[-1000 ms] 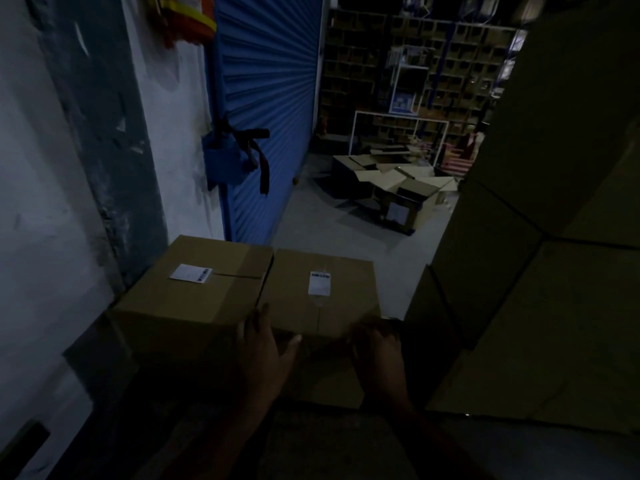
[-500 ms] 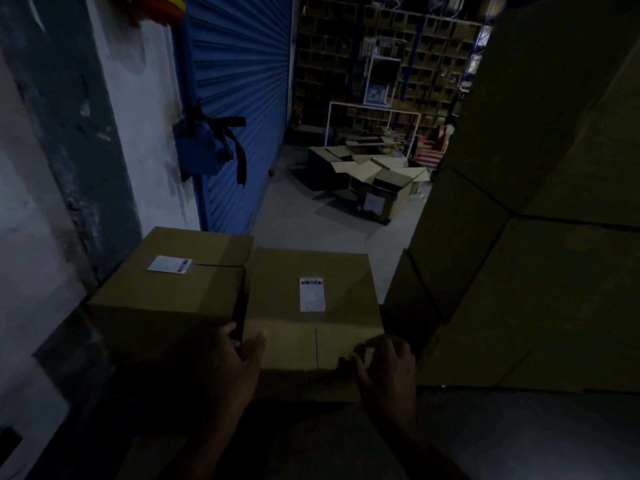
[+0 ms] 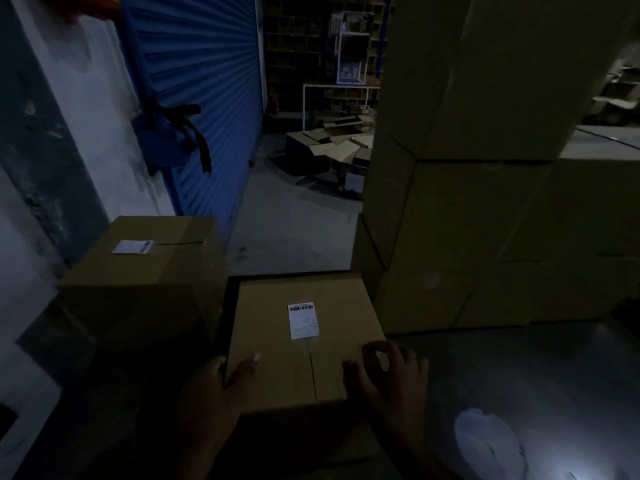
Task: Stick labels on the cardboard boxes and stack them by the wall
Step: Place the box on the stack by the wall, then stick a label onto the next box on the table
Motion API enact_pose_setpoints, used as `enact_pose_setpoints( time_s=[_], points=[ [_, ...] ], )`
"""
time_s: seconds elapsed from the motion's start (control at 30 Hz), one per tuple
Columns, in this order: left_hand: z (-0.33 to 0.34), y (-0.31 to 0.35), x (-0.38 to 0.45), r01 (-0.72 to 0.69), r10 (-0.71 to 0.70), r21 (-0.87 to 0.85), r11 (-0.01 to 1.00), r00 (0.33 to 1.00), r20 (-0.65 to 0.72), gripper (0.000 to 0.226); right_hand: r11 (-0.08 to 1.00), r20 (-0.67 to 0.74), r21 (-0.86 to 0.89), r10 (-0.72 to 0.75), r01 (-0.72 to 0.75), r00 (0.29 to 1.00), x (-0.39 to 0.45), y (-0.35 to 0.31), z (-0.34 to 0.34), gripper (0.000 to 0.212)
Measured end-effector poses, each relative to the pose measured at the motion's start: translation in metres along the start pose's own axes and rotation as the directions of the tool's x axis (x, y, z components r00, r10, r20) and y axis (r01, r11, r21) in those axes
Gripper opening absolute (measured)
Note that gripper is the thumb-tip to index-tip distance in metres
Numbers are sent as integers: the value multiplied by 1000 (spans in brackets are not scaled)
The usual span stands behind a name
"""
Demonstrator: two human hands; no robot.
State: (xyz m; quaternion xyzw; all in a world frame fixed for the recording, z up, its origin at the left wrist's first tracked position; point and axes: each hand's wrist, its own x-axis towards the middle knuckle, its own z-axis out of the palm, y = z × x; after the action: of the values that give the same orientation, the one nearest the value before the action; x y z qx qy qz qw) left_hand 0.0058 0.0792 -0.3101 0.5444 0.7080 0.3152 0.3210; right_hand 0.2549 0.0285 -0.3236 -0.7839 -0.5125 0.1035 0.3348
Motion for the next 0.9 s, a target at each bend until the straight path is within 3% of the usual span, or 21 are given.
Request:
enact_pose_setpoints(
  time_s=[0.13, 0.53, 0.73, 0.9],
  points=[
    [22, 17, -41, -21, 22, -27, 999, 999, 39, 43, 999, -65, 45, -6, 9, 998, -18, 32, -40, 32],
    [138, 98, -166, -192, 188, 12, 981, 971, 149, 51, 989, -316, 116, 128, -96, 940, -78, 173, -159, 35],
    [210, 138, -199, -297, 297, -44, 954, 909, 293, 73, 980, -397, 89, 197, -176, 896, -90, 244, -213, 36],
    [263, 177, -217, -386, 397, -110, 916, 832, 388, 58, 963, -449, 44, 255, -264, 856, -89, 293, -248, 43]
  ],
)
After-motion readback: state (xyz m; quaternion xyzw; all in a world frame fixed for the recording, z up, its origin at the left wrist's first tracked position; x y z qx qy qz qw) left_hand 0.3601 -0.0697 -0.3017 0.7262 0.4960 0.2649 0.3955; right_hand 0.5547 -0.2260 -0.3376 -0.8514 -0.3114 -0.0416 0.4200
